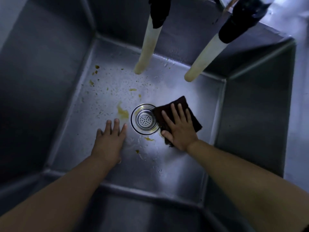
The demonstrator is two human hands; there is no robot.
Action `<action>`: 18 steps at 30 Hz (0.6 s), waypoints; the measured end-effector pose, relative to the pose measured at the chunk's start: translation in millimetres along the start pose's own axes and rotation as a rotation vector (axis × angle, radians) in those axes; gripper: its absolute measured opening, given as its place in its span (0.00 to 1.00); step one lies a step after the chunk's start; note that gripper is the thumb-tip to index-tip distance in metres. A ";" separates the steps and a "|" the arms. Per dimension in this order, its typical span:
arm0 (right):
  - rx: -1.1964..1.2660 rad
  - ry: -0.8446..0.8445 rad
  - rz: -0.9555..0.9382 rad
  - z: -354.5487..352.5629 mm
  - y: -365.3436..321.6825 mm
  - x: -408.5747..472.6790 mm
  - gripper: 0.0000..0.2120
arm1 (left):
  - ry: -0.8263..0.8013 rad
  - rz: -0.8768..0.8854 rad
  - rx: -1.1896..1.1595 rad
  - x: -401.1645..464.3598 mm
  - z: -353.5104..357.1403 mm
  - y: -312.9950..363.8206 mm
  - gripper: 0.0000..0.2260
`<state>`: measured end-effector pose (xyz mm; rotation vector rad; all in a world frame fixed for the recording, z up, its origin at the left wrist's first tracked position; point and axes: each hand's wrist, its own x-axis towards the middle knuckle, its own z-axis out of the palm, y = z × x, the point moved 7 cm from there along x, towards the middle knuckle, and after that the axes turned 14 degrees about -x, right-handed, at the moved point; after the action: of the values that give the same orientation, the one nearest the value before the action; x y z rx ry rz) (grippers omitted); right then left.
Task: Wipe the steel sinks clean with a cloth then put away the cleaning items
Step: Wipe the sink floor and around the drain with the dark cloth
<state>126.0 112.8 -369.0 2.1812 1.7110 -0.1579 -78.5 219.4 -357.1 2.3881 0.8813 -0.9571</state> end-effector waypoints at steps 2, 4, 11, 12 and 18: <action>-0.035 0.011 -0.024 2.2 -16.1 -20.5 0.34 | -0.002 -0.002 0.001 -1.3 -0.4 0.5 0.55; -0.042 0.018 -0.040 7.1 -31.7 -39.4 0.34 | -0.002 -0.002 0.002 -1.5 -0.2 0.8 0.55; 0.023 0.028 -0.149 14.4 -90.3 -101.9 0.37 | 0.024 0.014 -0.008 -1.5 1.1 -1.0 0.55; 0.042 0.032 -0.168 13.5 -99.8 -111.2 0.37 | 0.025 0.015 -0.006 -1.5 1.1 -1.3 0.55; 0.058 -0.035 -0.044 8.0 -127.9 -128.0 0.39 | 0.005 0.018 -0.028 -1.5 1.8 -2.2 0.55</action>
<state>-28.5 18.3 -364.3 2.1694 1.7571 -0.2584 -81.7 219.3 -357.5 2.3718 0.8677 -0.9268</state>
